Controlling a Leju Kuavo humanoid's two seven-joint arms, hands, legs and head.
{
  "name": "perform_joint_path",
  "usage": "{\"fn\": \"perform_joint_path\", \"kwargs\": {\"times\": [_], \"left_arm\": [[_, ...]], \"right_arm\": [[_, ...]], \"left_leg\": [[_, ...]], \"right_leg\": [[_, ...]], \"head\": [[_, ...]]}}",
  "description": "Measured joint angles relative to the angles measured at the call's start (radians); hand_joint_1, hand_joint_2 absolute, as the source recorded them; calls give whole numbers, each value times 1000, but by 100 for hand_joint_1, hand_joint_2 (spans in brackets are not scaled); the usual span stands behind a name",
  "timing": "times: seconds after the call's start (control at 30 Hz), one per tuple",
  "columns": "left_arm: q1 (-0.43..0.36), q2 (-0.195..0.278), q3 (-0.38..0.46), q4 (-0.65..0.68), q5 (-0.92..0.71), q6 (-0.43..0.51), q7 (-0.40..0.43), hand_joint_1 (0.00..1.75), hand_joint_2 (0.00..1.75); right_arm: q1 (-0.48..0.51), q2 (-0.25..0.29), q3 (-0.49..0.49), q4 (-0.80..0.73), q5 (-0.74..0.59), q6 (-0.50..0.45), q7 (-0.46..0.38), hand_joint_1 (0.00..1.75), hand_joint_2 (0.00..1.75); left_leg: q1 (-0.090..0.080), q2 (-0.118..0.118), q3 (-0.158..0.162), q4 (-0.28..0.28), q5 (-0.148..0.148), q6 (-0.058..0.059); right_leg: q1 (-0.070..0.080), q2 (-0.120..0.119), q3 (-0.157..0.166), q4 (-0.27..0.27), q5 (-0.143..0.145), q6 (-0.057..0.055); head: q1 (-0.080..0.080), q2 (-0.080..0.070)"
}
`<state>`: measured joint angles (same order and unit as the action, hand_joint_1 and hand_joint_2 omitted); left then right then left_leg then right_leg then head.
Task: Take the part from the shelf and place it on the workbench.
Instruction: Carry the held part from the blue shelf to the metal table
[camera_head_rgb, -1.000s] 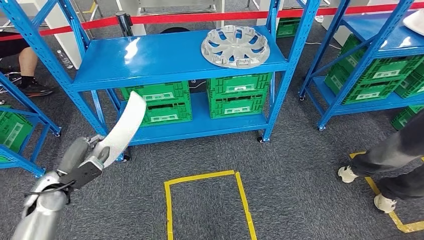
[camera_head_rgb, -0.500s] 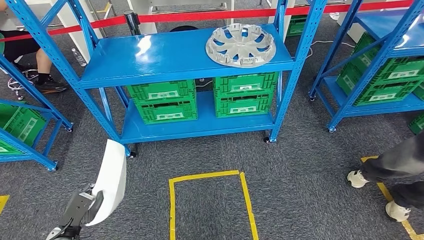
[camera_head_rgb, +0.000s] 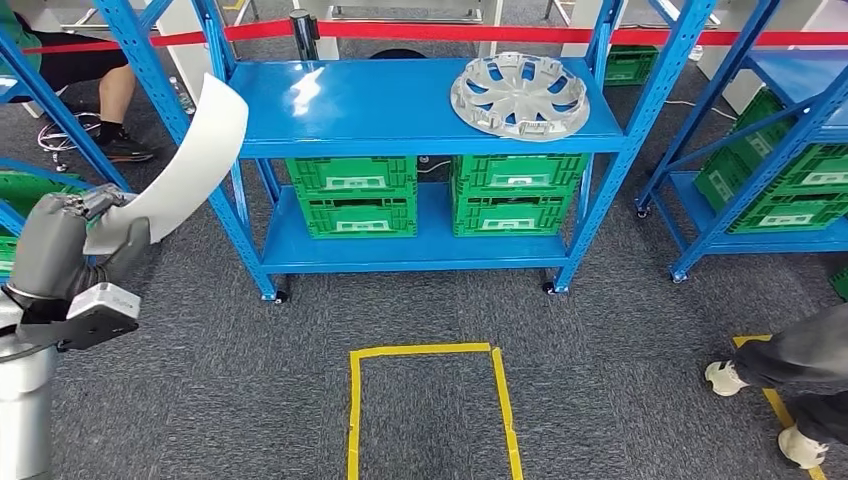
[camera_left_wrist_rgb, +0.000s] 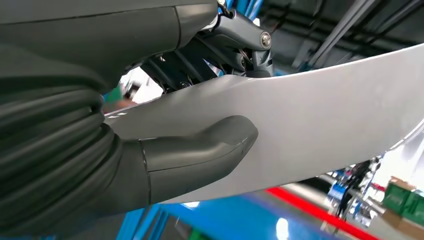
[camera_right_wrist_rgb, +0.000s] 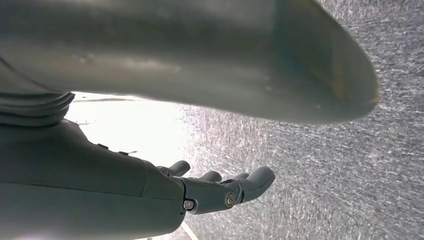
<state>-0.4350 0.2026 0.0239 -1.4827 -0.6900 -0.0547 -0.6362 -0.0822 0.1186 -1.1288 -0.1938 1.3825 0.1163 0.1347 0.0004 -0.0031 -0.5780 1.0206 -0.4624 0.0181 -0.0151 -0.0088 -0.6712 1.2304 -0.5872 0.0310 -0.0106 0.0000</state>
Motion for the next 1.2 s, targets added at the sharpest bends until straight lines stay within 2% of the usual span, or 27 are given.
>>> {"fn": "perform_joint_path", "kwargs": {"times": [0.03,0.07,0.1,0.13,0.17,0.23,0.27,0.33,0.4,0.43,0.53,0.57,0.6,0.63,0.7,0.73,0.77,0.83,0.9,0.97,1.03,1.07,1.1,1.13,1.2], "left_arm": [[-8,6,-11,-9,-3,-2,1,175,175],[-11,12,-21,-16,-8,-5,3,175,175],[-16,20,-32,-20,-13,-11,5,175,175],[-23,31,-43,-22,-19,-19,8,175,175],[-34,45,-54,-22,-24,-30,11,175,175],[-63,79,-71,-15,-21,-49,13,175,175],[-76,94,-77,-11,-15,-57,10,175,175],[-89,119,-85,-4,-2,-64,3,175,175],[-93,139,-90,0,5,-65,-2,175,175],[-95,146,-93,1,6,-65,-3,175,175],[-91,156,-101,6,8,-72,4,175,175],[-87,159,-104,8,9,-76,8,175,175],[-84,165,-106,10,10,-80,11,175,175],[-81,172,-109,11,12,-83,13,175,175],[-78,186,-111,11,16,-86,14,175,175],[-76,190,-111,9,18,-86,13,175,175],[-73,193,-111,8,20,-86,11,175,175],[-66,195,-111,5,21,-87,8,175,175],[-60,198,-111,-1,21,-88,7,175,175],[-56,200,-112,-8,22,-89,6,175,175],[-46,200,-113,-10,23,-91,5,175,175],[-38,200,-113,-10,25,-92,4,175,175],[-30,201,-113,-10,27,-93,3,175,175],[-24,201,-113,-10,29,-93,0,175,175],[-19,201,-113,-9,32,-94,-6,175,175]], "right_arm": [[2,0,0,0,0,0,0,0,0],[4,-1,0,0,-1,0,0,0,0],[6,0,0,0,-2,0,0,0,0],[6,-1,0,0,-2,0,0,0,0],[6,-1,0,0,-3,0,0,0,0],[5,-3,0,0,-3,1,0,0,0],[4,-4,0,0,-2,2,0,0,0],[2,-5,0,0,-2,3,0,0,0],[0,-7,0,0,0,4,0,0,0],[-1,-8,0,0,2,4,0,0,0],[-2,-13,0,0,7,2,0,0,0],[-2,-14,1,0,9,1,0,0,0],[-3,-16,2,0,11,0,0,0,0],[-3,-17,3,0,13,0,0,0,0],[-4,-19,5,0,14,-3,0,0,0],[-5,-20,7,-1,15,-6,0,0,0],[-5,-22,8,-1,16,-8,0,0,0],[-7,-24,9,-2,17,-11,0,0,0],[-9,-26,10,-2,19,-12,0,0,0],[-10,-27,11,-3,20,-12,0,0,0],[-9,-30,11,-3,22,-12,0,0,0],[-8,-31,11,-3,23,-12,0,0,0],[-7,-33,11,-3,23,-12,0,0,0],[-7,-34,11,-3,23,-12,0,0,0],[-8,-39,11,-3,21,-13,0,0,0]], "left_leg": [[-2,-4,-1,1,0,1],[-3,-8,-1,2,-1,2],[-4,-12,-1,4,-1,2],[-4,-17,-2,7,-3,1],[-4,-21,-2,10,-4,0],[-7,-28,-7,16,-7,-9],[-7,-31,-9,16,-8,-15],[-7,-36,-9,12,-6,-28],[-5,-28,-17,28,-18,-40],[-4,-22,-33,60,-38,-46],[4,-6,-120,239,-120,-63],[7,-5,-139,276,-127,-66],[8,-3,-139,275,-114,-68],[10,-1,-120,236,-86,-68],[9,13,-52,98,-25,-65],[7,17,-26,46,-9,-59],[4,19,-12,16,-3,-52],[1,10,-11,10,-2,-35],[2,2,-12,6,4,-20],[5,-3,-12,2,8,-8],[2,-10,-15,3,9,-3],[1,-14,-17,4,9,-2],[0,-19,-18,6,9,-2],[-1,-24,-18,8,8,-2],[-1,-32,-19,12,7,-4]], "right_leg": [[0,2,-30,58,-19,1],[1,3,-46,87,-20,0],[1,3,-45,77,-1,-2],[1,5,-24,28,32,-5],[1,11,9,-44,68,-9],[3,21,59,-158,110,-18],[5,24,69,-181,115,-23],[6,19,68,-186,116,-34],[3,13,72,-195,121,-47],[0,10,74,-199,124,-52],[-1,0,74,-201,124,-58],[-1,-4,74,-200,123,-58],[-1,-8,74,-199,122,-57],[-1,-11,74,-198,121,-56],[0,-17,76,-195,118,-49],[1,-20,76,-194,117,-44],[2,-22,76,-194,117,-38],[4,-29,77,-196,118,-26],[2,-26,74,-185,110,-13],[0,-10,39,-110,64,-6],[2,1,-27,25,3,-4],[3,3,-52,73,-10,-4],[3,3,-61,88,-5,-6],[4,5,-48,59,19,-8],[5,16,20,-77,81,-17]], "head": [[0,0],[0,0],[0,0],[0,0],[0,0],[0,0],[0,0],[0,0],[-2,0],[-4,0],[-7,0],[-7,0],[-7,0],[-7,0],[-7,0],[-7,0],[-7,0],[-6,0],[-6,0],[-4,0],[-3,0],[-3,0],[-3,0],[-3,0],[-3,0]]}}
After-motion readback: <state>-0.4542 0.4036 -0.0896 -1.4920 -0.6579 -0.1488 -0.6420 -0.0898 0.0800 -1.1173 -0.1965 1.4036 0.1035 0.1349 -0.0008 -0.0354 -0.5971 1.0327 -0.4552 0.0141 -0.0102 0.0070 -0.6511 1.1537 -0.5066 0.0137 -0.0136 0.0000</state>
